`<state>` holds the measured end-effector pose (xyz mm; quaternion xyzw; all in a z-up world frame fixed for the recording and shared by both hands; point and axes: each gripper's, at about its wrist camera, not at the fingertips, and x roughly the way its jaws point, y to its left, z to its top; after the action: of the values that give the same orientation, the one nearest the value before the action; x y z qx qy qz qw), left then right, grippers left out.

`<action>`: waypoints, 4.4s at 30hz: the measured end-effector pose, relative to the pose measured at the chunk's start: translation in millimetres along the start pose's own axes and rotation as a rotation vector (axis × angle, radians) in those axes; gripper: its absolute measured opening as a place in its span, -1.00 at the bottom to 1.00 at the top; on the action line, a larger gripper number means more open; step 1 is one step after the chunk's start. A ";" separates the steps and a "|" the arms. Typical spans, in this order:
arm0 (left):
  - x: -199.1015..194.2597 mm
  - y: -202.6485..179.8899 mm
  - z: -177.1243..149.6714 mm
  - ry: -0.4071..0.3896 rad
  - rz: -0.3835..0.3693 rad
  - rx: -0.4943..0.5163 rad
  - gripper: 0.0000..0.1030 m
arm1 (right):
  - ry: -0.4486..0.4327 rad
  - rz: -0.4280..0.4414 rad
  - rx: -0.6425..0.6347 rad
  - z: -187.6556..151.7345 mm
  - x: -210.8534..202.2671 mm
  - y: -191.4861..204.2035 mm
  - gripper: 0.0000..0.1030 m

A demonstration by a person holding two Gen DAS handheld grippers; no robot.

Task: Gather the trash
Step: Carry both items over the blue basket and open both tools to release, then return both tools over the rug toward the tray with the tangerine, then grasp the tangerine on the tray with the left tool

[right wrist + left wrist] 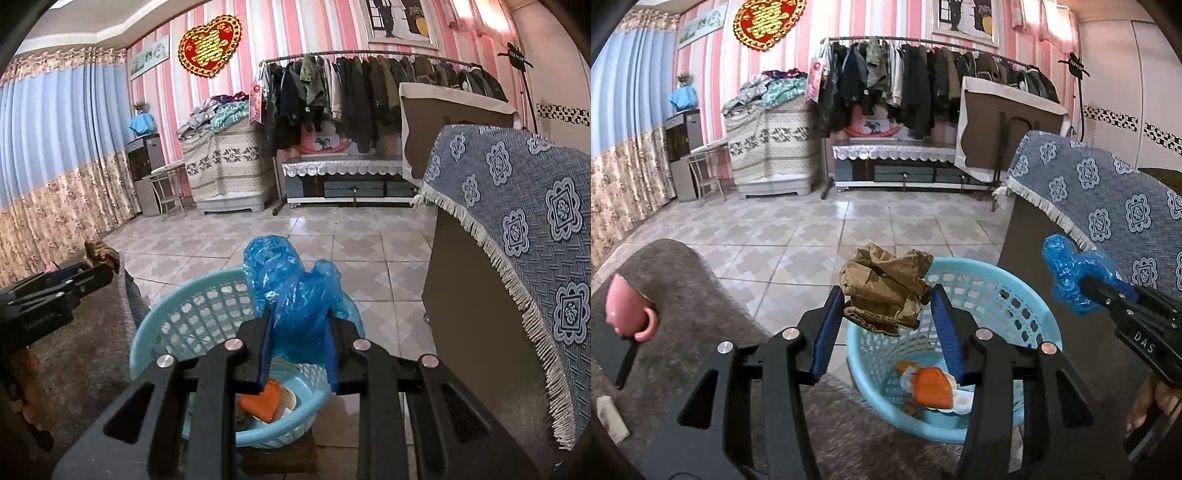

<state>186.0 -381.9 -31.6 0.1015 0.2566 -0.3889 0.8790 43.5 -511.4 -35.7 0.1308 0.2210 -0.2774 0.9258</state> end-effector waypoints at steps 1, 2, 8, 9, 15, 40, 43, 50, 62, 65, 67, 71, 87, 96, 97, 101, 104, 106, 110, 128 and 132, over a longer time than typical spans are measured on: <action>3.1 -2.0 -1.5 0.003 -0.003 0.005 -0.08 | 0.002 -0.002 0.001 -0.6 1.5 -1.4 -0.54; 8.8 -6.0 -2.5 0.008 -0.004 0.010 -0.08 | 0.005 -0.005 0.001 -1.9 2.4 -1.9 -0.54; 31.0 -18.3 -4.1 0.035 -0.030 0.020 -0.08 | 0.021 -0.011 0.004 -6.3 8.5 -5.4 -0.54; 35.0 -19.4 -5.4 0.044 -0.034 0.023 -0.06 | 0.023 -0.011 0.004 -6.7 9.6 -5.7 -0.54; 57.0 -29.2 -13.0 0.074 -0.010 0.062 0.34 | 0.038 -0.011 0.004 -11.7 15.3 -6.6 -0.54; -57.3 78.0 -17.9 -0.097 0.334 -0.109 0.89 | 0.118 0.074 -0.035 -12.0 73.2 62.6 0.53; -73.2 87.1 -22.1 -0.107 0.364 -0.113 0.89 | 0.082 0.070 -0.063 -9.7 60.2 70.8 0.78; -114.2 107.5 -38.6 -0.114 0.418 -0.154 0.89 | 0.027 0.109 -0.079 -2.9 25.4 88.8 0.91; -189.8 160.1 -77.0 -0.123 0.535 -0.302 0.89 | -0.014 0.170 -0.138 -6.6 -22.3 134.9 0.91; -207.6 171.6 -87.7 -0.124 0.563 -0.328 0.89 | -0.029 0.197 -0.162 -9.5 -34.2 147.0 0.91; -220.4 178.6 -96.6 -0.127 0.587 -0.338 0.89 | -0.036 0.214 -0.180 -11.6 -41.0 155.9 0.91; -237.5 189.0 -108.8 -0.114 0.620 -0.356 0.89 | -0.038 0.243 -0.212 -14.9 -48.0 171.5 0.91; -280.7 223.6 -149.1 -0.088 0.717 -0.405 0.89 | -0.019 0.317 -0.287 -27.1 -53.2 209.1 0.91; -288.4 240.2 -160.8 -0.075 0.746 -0.444 0.89 | -0.016 0.331 -0.311 -31.7 -49.4 225.7 0.91; -289.1 242.3 -162.1 -0.075 0.749 -0.448 0.89 | -0.014 0.331 -0.316 -32.7 -48.6 227.6 0.91; -288.8 248.0 -166.4 -0.069 0.756 -0.461 0.89 | -0.009 0.339 -0.329 -38.1 -44.8 235.0 0.91; -287.7 251.4 -170.1 -0.063 0.764 -0.463 0.89 | -0.002 0.343 -0.344 -42.3 -40.7 241.2 0.91; -286.9 254.8 -173.8 -0.056 0.769 -0.467 0.89 | 0.003 0.348 -0.356 -44.7 -37.7 245.8 0.91; -285.1 263.0 -184.3 -0.037 0.782 -0.493 0.89 | 0.013 0.361 -0.375 -50.9 -31.6 255.8 0.91; -273.1 320.8 -204.8 0.023 0.812 -0.579 0.88 | 0.108 0.500 -0.495 -85.6 -2.1 340.4 0.91; -244.6 329.0 -194.3 0.066 0.757 -0.559 0.81 | 0.114 0.496 -0.519 -89.9 -1.2 347.1 0.91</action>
<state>217.4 68.8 -73.6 -0.0404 0.3240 0.0464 0.9441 210.6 -196.2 -71.7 -0.0436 0.2967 0.0286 0.9535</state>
